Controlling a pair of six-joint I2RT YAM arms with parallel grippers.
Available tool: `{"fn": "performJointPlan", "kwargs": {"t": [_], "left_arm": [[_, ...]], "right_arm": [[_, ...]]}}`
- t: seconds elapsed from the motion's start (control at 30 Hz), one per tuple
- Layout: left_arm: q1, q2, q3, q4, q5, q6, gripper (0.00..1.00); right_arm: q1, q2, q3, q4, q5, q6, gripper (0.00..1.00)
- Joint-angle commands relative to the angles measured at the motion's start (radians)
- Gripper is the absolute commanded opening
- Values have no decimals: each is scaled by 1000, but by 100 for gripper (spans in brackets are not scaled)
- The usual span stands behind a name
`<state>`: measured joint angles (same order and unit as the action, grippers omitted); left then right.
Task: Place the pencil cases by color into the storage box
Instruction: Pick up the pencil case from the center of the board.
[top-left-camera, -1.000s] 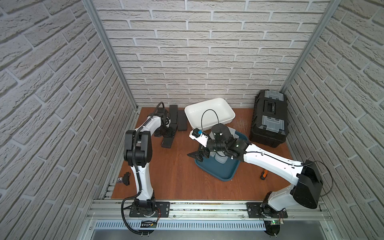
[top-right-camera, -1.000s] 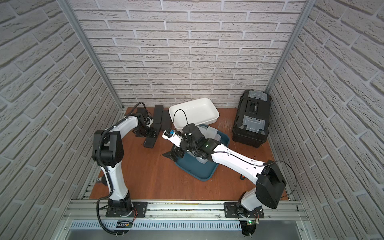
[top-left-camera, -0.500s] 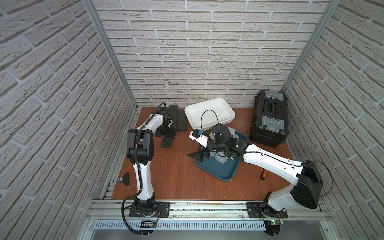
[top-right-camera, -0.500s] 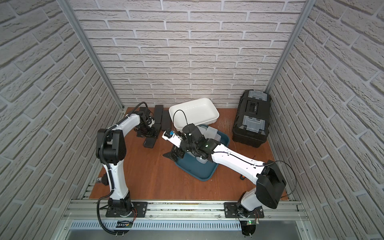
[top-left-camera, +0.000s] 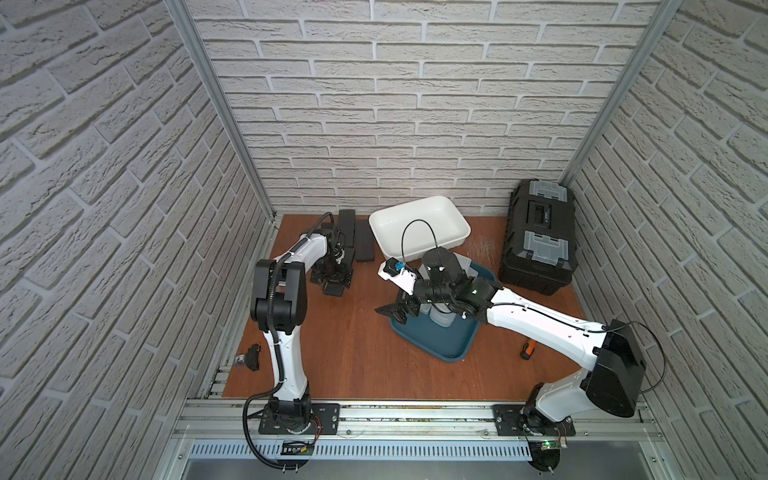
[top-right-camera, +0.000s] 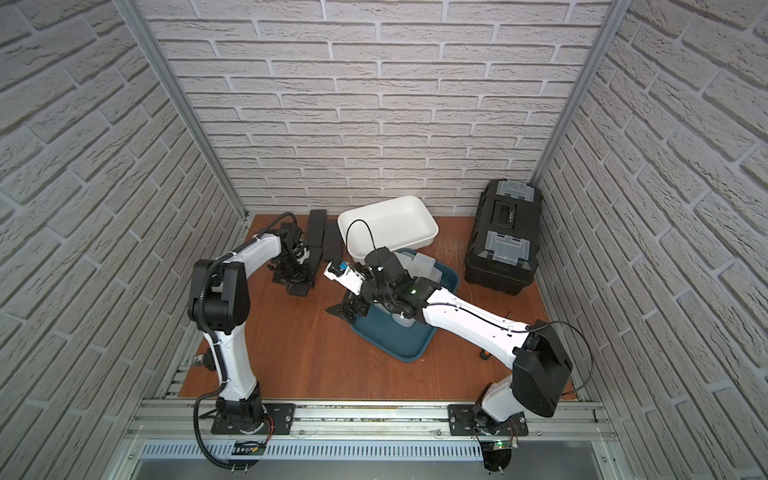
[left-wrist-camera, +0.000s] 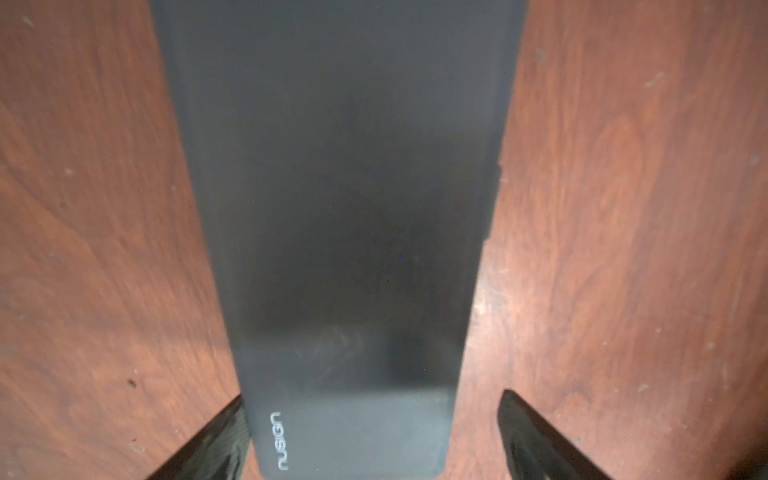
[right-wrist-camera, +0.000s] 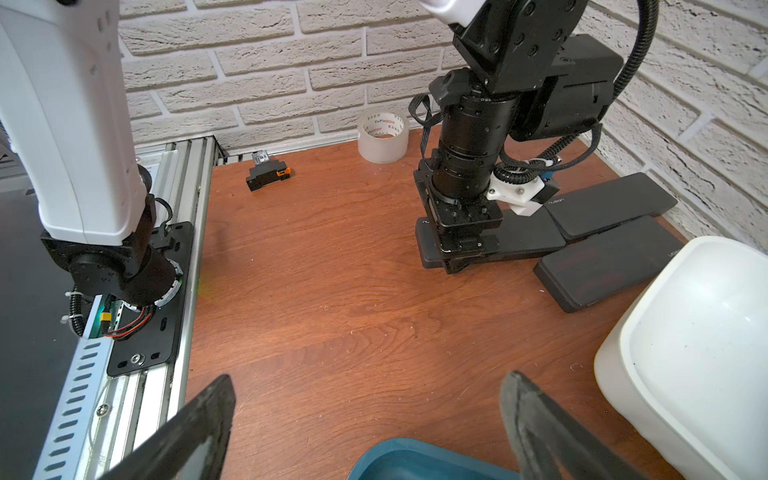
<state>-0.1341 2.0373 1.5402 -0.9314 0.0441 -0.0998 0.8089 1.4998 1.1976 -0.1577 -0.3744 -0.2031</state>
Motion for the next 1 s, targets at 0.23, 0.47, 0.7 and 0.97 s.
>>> {"fn": "performJointPlan", "kwargs": {"t": [0.23, 0.47, 0.7, 0.97], "left_arm": [[16, 21, 10, 17, -37, 12, 91], [31, 47, 20, 8, -28, 19, 87], [23, 8, -9, 11, -11, 6, 75], [-12, -31, -35, -3, -25, -5, 70]], "right_arm": [[7, -21, 2, 25, -2, -20, 100], [7, -21, 1, 22, 1, -21, 100], [7, -21, 0, 25, 3, -19, 100], [3, -21, -15, 30, 63, -30, 100]]}}
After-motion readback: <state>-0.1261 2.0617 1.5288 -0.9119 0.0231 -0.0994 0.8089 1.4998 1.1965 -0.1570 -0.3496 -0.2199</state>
